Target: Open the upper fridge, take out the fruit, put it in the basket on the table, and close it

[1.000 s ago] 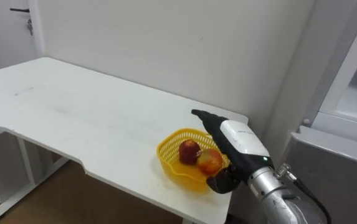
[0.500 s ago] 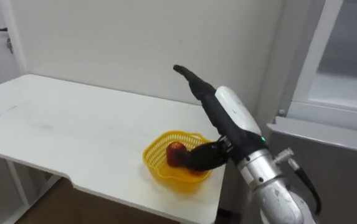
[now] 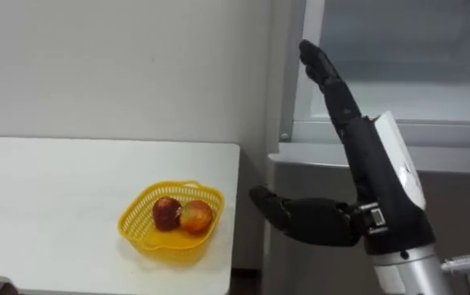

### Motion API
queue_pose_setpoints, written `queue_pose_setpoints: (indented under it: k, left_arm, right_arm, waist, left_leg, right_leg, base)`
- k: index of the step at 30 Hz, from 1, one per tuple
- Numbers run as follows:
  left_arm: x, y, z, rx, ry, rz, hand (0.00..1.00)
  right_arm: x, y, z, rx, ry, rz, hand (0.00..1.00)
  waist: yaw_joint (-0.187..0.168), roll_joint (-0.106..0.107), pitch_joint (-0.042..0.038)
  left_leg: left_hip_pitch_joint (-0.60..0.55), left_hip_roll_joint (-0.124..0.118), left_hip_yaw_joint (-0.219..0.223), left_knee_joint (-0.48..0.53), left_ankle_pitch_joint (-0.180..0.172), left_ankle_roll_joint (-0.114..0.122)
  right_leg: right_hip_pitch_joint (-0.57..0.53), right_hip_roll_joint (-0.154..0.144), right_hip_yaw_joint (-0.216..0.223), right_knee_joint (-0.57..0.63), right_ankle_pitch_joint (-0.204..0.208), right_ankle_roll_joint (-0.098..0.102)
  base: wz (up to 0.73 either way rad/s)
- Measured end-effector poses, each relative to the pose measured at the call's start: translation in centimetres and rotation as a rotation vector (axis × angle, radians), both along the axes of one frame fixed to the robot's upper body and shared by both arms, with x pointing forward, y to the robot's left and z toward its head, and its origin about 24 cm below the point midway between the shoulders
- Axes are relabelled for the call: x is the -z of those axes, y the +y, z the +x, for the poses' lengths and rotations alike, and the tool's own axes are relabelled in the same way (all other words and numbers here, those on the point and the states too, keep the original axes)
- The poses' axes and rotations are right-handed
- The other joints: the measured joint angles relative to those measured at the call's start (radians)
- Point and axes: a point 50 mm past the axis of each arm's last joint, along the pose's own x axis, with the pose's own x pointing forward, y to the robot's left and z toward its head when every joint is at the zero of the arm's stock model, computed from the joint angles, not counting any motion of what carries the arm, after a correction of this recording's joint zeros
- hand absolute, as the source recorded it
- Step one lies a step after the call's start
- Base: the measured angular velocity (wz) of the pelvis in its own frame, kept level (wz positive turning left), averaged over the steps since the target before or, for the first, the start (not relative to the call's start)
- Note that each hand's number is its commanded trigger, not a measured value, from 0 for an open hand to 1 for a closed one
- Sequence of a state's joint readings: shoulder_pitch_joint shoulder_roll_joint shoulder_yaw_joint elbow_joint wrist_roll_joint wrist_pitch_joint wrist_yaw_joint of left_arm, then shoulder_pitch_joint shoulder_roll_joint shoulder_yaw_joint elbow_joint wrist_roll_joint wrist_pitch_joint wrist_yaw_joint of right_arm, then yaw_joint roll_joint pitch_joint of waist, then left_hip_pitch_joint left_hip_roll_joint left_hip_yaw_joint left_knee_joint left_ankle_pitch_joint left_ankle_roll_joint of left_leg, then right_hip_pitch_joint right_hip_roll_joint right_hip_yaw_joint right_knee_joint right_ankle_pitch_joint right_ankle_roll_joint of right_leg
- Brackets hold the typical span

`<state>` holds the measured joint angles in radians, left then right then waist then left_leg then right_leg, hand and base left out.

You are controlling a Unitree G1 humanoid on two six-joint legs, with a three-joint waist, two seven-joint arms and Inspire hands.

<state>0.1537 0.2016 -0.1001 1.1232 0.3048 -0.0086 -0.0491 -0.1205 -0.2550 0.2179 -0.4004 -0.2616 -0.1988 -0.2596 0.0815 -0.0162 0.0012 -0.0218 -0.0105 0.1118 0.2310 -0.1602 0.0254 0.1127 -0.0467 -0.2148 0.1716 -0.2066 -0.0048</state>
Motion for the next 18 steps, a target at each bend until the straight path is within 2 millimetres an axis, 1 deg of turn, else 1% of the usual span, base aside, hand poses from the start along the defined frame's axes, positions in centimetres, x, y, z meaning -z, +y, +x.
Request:
queue_pose_setpoints:
  k: [2, 3, 7, 11, 12, 14, 16, 17, 18]
  left_arm:
    - [0.0, -0.1, 0.0, -0.004, -0.008, -0.007, 0.0]
    - [0.0, -0.1, -0.2, -0.012, -0.012, -0.01, 0.0]
    - [0.0, -0.2, -0.8, -0.02, -0.022, 0.0, 0.0]
    - [0.1, -0.2, -1.1, -0.024, -0.016, 0.005, 0.0]
    - [0.1, -0.3, -1.1, -0.027, -0.018, 0.008, 0.0]
    - [0.2, -0.6, -1.9, -0.035, 0.002, 0.001, 0.0]
    - [0.3, -0.8, -2.6, -0.04, 0.017, -0.002, 0.0]
    - [0.3, -0.8, -2.7, -0.041, 0.018, -0.002, 0.0]
    - [0.3, -0.9, -2.6, -0.042, 0.015, -0.002, 0.0]
  right_arm:
    - [-0.2, -0.3, -0.2, -0.007, -0.01, 0.046, 0.0]
    - [-0.2, -0.6, -0.4, -0.003, -0.014, 0.075, 0.0]
    - [0.2, -1.8, -1.0, 0.052, -0.006, 0.137, 0.0]
    - [0.7, -2.6, -1.2, 0.087, 0.016, 0.16, 0.0]
    - [1.1, -2.7, -1.3, 0.093, 0.03, 0.159, 0.0]
    - [1.6, -2.9, -1.6, 0.105, 0.055, 0.159, 0.0]
    - [2.4, -3.3, -2.0, 0.126, 0.091, 0.158, 0.0]
    - [2.7, -3.4, -2.1, 0.133, 0.102, 0.157, 0.0]
    - [3.4, -3.8, -2.3, 0.153, 0.131, 0.151, 0.0]
  waist:
    - [-0.023, 0.008, 0.0014]
    - [-0.028, 0.012, -0.0003]
    - [-0.059, 0.014, -0.0009]
    - [-0.077, 0.014, -0.0007]
    - [-0.078, 0.015, -0.0012]
    - [-0.078, 0.02, -0.0036]
    - [-0.085, 0.023, -0.003]
    - [-0.088, 0.022, -0.0029]
    - [-0.097, 0.022, -0.0027]
  left_leg:
    - [0.002, -0.001, 0.006, -0.004, 0.0, 0.0]
    - [0.004, -0.001, 0.012, -0.007, 0.0, 0.0]
    - [0.005, 0.0, 0.023, -0.011, 0.0, 0.0]
    - [0.006, 0.001, 0.027, -0.014, 0.0, 0.0]
    - [0.012, 0.002, 0.033, -0.02, 0.0, 0.0]
    - [0.022, 0.006, 0.045, -0.028, -0.001, 0.0]
    - [0.027, 0.004, 0.05, -0.031, -0.001, 0.0]
    - [0.027, 0.004, 0.05, -0.031, -0.001, 0.0]
    - [0.031, 0.003, 0.051, -0.034, -0.001, 0.0]
  right_leg:
    - [-0.001, 0.0, 0.006, 0.0, 0.0, 0.0]
    - [-0.001, 0.0, 0.011, 0.0, 0.0, 0.0]
    - [-0.002, 0.0, 0.021, 0.001, 0.0, 0.0]
    - [-0.01, 0.0, 0.026, 0.003, 0.0, 0.0]
    - [-0.011, 0.0, 0.032, 0.003, 0.001, 0.001]
    - [-0.007, 0.001, 0.046, 0.003, 0.001, 0.002]
    - [-0.007, 0.0, 0.05, 0.005, 0.002, 0.002]
    - [-0.007, 0.0, 0.05, 0.005, 0.002, 0.002]
    - [-0.008, 0.001, 0.05, 0.004, 0.002, 0.002]
  base:
    - [-0.08]
    - [-0.1]
    - [-0.07]
    - [-0.04]
    - [-0.18]
    - [-0.19]
    - [-0.07]
    - [0.0]
    - [0.0]
